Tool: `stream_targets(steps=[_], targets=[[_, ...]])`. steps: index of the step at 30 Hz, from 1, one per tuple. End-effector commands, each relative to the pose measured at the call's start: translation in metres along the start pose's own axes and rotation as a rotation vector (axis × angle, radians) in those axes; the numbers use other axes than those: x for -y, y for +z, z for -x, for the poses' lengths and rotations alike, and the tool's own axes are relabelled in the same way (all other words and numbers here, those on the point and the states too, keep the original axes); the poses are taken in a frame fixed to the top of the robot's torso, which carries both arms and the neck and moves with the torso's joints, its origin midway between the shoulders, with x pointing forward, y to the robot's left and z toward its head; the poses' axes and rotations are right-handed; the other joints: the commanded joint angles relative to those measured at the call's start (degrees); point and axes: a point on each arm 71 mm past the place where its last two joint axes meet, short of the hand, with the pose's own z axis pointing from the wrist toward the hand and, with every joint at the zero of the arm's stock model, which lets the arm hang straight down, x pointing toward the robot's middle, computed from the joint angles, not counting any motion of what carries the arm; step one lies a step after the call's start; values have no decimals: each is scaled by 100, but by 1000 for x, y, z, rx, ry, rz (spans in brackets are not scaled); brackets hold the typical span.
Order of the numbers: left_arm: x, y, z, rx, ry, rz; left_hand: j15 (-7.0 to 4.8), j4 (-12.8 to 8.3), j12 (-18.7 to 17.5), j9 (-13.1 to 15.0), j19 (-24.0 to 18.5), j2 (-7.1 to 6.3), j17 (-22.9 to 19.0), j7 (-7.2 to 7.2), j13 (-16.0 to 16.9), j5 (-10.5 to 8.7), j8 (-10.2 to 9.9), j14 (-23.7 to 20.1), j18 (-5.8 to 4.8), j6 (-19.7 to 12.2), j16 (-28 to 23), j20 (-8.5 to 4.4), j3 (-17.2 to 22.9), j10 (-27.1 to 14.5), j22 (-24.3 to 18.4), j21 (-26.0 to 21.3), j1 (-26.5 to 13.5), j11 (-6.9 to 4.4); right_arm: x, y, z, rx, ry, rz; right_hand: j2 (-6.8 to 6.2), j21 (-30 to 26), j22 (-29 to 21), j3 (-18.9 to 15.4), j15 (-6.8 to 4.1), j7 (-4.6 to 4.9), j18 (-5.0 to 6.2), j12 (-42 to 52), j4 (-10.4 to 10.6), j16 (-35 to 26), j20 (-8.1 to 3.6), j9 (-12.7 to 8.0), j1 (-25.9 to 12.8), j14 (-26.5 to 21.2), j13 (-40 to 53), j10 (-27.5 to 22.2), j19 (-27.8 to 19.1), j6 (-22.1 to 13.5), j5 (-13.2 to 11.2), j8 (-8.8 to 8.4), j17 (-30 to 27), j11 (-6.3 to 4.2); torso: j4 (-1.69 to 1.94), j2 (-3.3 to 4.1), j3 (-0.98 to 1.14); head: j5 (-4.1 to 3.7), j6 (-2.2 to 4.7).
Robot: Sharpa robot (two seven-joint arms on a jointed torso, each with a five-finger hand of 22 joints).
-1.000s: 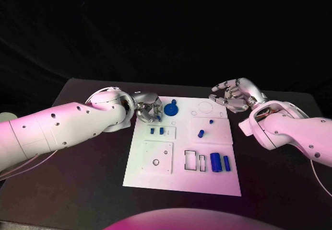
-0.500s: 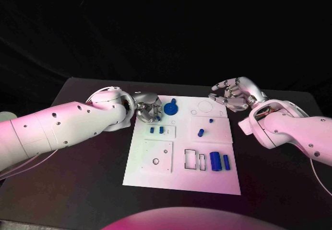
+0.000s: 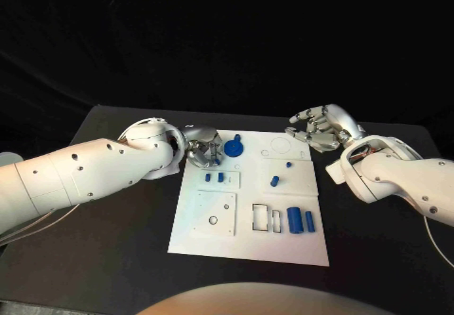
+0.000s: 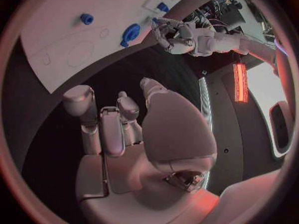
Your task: Assemble the parts on the task board
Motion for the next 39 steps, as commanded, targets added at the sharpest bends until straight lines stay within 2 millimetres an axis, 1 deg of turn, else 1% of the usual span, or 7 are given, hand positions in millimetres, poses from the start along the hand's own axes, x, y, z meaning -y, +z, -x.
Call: stream_targets(steps=[1,6,17,20,27,31,39], targets=[[2,1,-4,-27,2,-8,-6,-36,-31,10,42,21,67,2,10,2,-33,75,-82,42,31,-2,3,39,37,23,-60,-2,0,0,-1,-5,-6,5,2,-14,3,41,-29,-23,89,-3,-4,-20,5,9,-46,176,3,-32,31,2,16,38,6,6,1,-4,0,-5,-2],[3,2,-5,-35,3,-8,-11,-43,-30,22,81,29,158,-2,26,-7,-33,122,-91,65,56,-10,-10,64,84,49,-64,-8,0,0,0,-4,-7,3,2,-14,3,41,-29,-23,89,-3,-4,-20,5,9,-46,176,3,-32,31,2,16,38,6,6,-6,2,3,-8,0],[4,3,-7,-45,9,0,-16,-51,-27,32,111,33,225,-7,42,-11,-34,156,-99,80,75,-15,-22,80,120,69,-66,-15,0,0,0,-4,-7,3,2,-14,3,41,-29,-23,89,-3,-4,-20,5,9,-46,176,3,-32,31,2,16,38,6,6,3,-1,3,-17,2],[5,3,-7,-44,14,3,-18,-35,-26,41,226,28,459,-8,65,-16,-50,265,-133,78,134,-18,-57,88,268,147,-108,-17,0,0,0,-4,-7,3,2,-14,3,41,-29,-23,89,-3,-4,-20,5,9,-46,176,3,-32,31,2,16,38,6,6,2,-2,2,-18,3],[5,4,-8,-48,24,8,-15,-22,-24,46,205,10,480,-7,104,-14,-97,275,-124,33,153,-24,-94,64,223,126,-155,-13,0,0,0,-5,-7,2,2,-14,3,41,-29,-23,89,-3,-4,-20,5,9,-46,176,3,-32,31,2,16,38,6,6,-1,2,0,-21,-4],[5,4,-8,-48,27,9,2,58,-39,56,140,-53,420,-9,158,-4,-160,226,-110,-3,148,-14,-153,-11,131,61,-299,1,0,0,0,-4,-8,2,2,-14,3,41,-29,-23,89,-3,-4,-20,5,9,-46,176,3,-32,31,2,16,38,6,6,3,-2,1,-24,1],[4,4,-7,-39,29,6,6,108,-36,64,129,-75,414,-14,190,-2,-185,215,-107,-1,150,-9,-170,-29,109,38,-370,4,1,0,0,-4,-8,3,2,-14,3,41,-29,-23,89,-3,-4,-20,5,9,-46,176,3,-32,31,2,16,38,6,6,5,-2,-1,-27,-3]])
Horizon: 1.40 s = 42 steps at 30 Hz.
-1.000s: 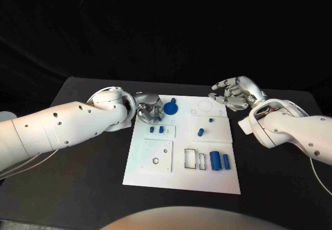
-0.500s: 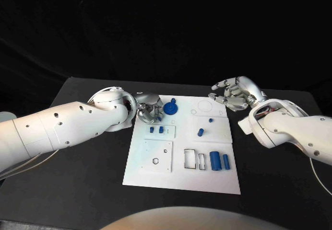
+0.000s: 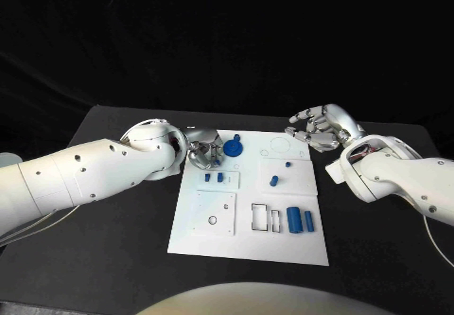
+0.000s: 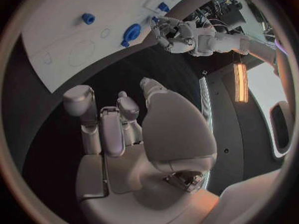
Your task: Assemble the parts on the task board
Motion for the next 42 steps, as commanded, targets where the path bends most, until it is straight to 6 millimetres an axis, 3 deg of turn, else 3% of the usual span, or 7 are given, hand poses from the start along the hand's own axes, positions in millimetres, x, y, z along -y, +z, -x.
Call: stream_targets(steps=[1,11,27,36,42], targets=[[2,0,-4,-23,8,-7,22,37,-16,2,-33,7,-9,7,14,-3,-29,-27,-13,-20,32,12,-4,-25,-11,-40,-61,3,0,0,0,-6,-6,8,2,-14,4,41,-29,-23,89,-3,-4,-20,5,9,-46,176,3,-33,31,2,16,20,9,6,0,-2,0,1,1],[1,-2,-3,-11,8,-11,25,58,-22,3,-71,-28,-37,8,37,-1,-63,-48,-1,-43,27,13,-13,-56,-72,-81,-96,6,-1,0,0,-3,-6,10,2,-14,4,41,-29,-23,89,-3,-4,-20,5,9,-46,176,3,-33,31,2,16,20,9,6,5,-4,0,3,-6],[-1,-2,-3,-8,7,-3,132,184,-250,-50,-532,-202,-781,65,70,2,-508,-540,113,-493,-179,98,-22,-468,-747,-564,-212,132,0,0,0,4,-6,10,-4,-31,-3,50,-29,-23,90,-3,-6,-28,4,9,-50,175,-2,-36,33,-3,16,25,3,5,-1,-3,1,7,0],[-2,-2,-2,-3,7,3,158,200,-284,-50,-592,-205,-890,63,73,4,-553,-623,126,-526,-203,121,-44,-546,-831,-630,-210,162,0,0,0,3,-7,7,-4,-31,-3,50,-29,-23,90,-3,-6,-28,4,9,-50,175,-2,-36,33,-3,16,25,3,5,-1,-3,1,9,1],[-4,-3,-2,5,6,8,224,214,-343,-45,-628,-213,-1208,61,74,6,-624,-852,125,-563,-272,175,-91,-754,-859,-684,-185,234,2,0,1,-4,-8,-1,-12,-192,-111,56,-28,-21,119,-104,-5,-90,4,8,-55,148,-108,-119,-25,-13,15,25,-93,8,-6,-4,3,5,2]])
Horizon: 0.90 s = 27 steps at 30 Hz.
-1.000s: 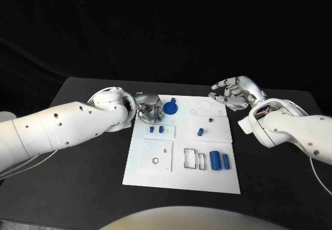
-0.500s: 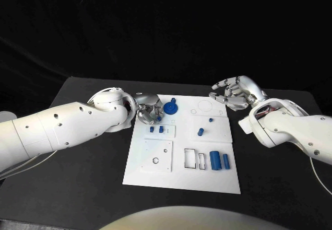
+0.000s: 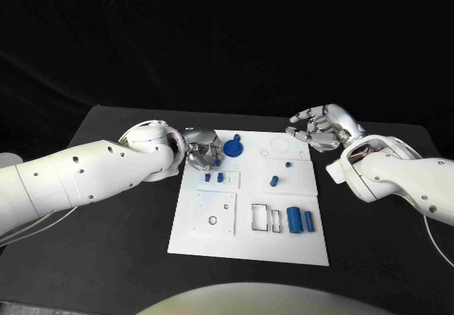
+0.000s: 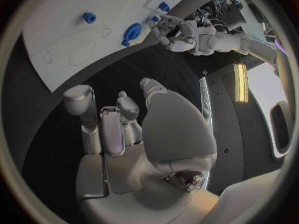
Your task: Assemble the parts on the task board
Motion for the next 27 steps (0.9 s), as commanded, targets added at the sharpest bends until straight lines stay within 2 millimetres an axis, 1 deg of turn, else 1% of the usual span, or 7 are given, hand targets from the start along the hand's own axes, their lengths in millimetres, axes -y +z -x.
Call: stream_targets(steps=[1,6,11,15,17,21,27], targets=[[0,0,1,8,2,1,32,27,-55,3,-44,-31,-253,7,6,5,-61,-186,62,-41,-82,47,-42,-148,-18,-61,3,32,1,0,0,-10,-6,-1,-18,-337,-217,58,-25,-16,160,-380,11,-199,8,7,-57,77,-350,-312,-123,-29,16,26,-262,-11,-4,-2,0,-1,0],[-2,-6,2,24,-28,-6,109,61,-130,9,-94,-20,-946,26,-34,8,-151,-615,64,-79,-248,122,-164,-469,-52,-126,49,119,3,-1,-2,-55,-13,-16,-128,-1140,-733,267,-24,-16,260,-2249,2,-721,10,21,-7,-95,-2148,-1155,-313,-61,11,77,-792,2,-6,-1,0,1,13],[-8,-17,8,54,-184,-14,213,384,-73,9,-141,161,-1582,79,-176,25,-346,-927,69,-240,-280,231,-1042,-957,-138,-257,294,229,7,-4,-4,-132,-26,-29,-337,-437,-210,616,44,70,123,-3632,-12,-493,65,37,205,82,-3377,-1450,62,-43,15,135,-475,125,0,-9,11,-3,41],[-14,-27,15,102,-295,-22,315,963,-35,-42,-187,310,-1990,99,-438,56,-483,-1098,72,-285,-221,323,-2006,-1411,-225,-377,922,345,9,-7,-6,-203,-73,-28,-473,-215,-13,724,120,138,90,-4278,-104,-393,106,49,371,116,-4027,-1606,136,7,-349,185,-345,202,5,-20,11,-23,57],[-17,-32,19,124,-350,-21,344,1034,-54,-60,-222,310,-2062,97,-521,67,-513,-1143,71,-292,-218,346,-2159,-1548,-266,-440,1034,379,10,-8,-9,-253,-127,-19,-535,-11,146,810,139,139,61,-4500,-232,-284,127,52,547,154,-4296,-1622,201,63,-392,215,-215,217,1,-15,9,-44,76],[-27,-43,24,167,-515,-5,253,1019,330,-60,-197,450,-2228,407,-485,44,-463,-1199,78,-120,-293,276,-1999,-998,-345,-539,1022,270,11,-10,-14,-335,-269,-11,-573,230,351,1138,104,56,33,-4758,-379,-205,98,20,748,172,-4699,-1489,260,75,-439,183,-150,168,-22,-9,10,-106,105],[-41,-57,31,253,-841,-32,243,992,491,-95,-289,453,-2507,416,-544,52,-443,-1429,71,-87,-639,252,-1628,-996,-520,-812,1012,267,8,-11,-20,-376,-429,23,-639,404,499,1397,83,14,7,-4879,-461,-170,86,15,781,181,-4958,-1327,302,192,-549,199,-125,146,-39,7,17,-216,148]])
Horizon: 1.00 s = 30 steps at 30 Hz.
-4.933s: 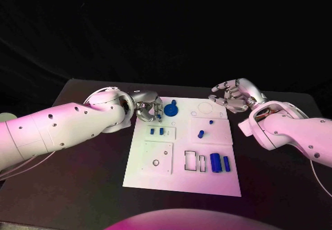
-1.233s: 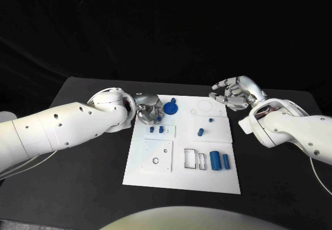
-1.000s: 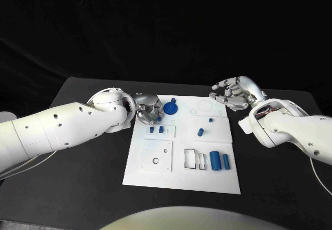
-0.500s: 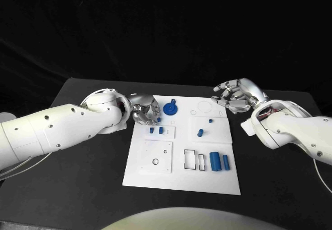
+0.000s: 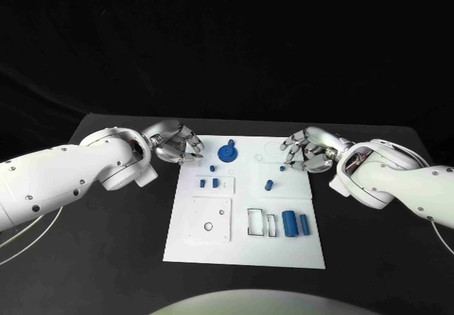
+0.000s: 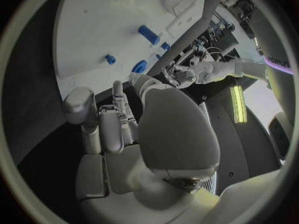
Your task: Assemble the parts on the task board
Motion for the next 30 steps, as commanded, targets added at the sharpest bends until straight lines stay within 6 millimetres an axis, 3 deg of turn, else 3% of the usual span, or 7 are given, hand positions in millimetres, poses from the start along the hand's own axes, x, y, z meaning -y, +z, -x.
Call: stream_targets(steps=[1,9,25,30], targets=[[2,-3,9,91,-364,-64,12,-17,46,-16,-108,-13,-132,66,-44,15,43,-145,80,32,-207,-11,153,-59,-98,-160,18,13,-2,0,-8,-92,-207,-1,-50,70,59,99,-37,37,-81,-52,-27,36,-8,-2,43,175,-88,-115,51,314,-55,10,25,72,-13,10,3,-74,18],[-1,-11,18,142,-548,-100,-4,-61,168,-37,-128,-58,-350,65,-86,15,86,-214,81,49,-562,-28,461,2,-279,-426,-5,3,-6,4,-13,-107,-346,-8,-131,143,143,231,-60,-47,-90,-145,-63,59,-47,29,-55,183,-296,31,55,569,-169,106,31,26,-9,13,-11,-161,51],[-7,-15,22,143,-547,-90,-2,-115,186,-51,-139,-129,-449,73,-109,10,95,-247,77,36,-761,-31,554,15,-385,-583,-49,6,-14,9,-28,-97,-392,-18,-71,285,254,369,-68,-30,-117,-200,-59,45,-54,34,-96,185,-420,150,105,683,-202,132,-19,24,-16,18,-5,-168,27],[-10,-16,23,138,-538,-77,0,-122,184,-56,-135,-152,-460,77,-112,5,90,-242,76,22,-783,-30,550,7,-402,-607,-71,9,-13,9,-31,-109,-390,-23,-22,585,453,461,-95,-52,-169,-206,-57,62,-59,45,-143,190,-473,277,214,781,-299,165,-12,-4,-10,17,1,-176,31]])
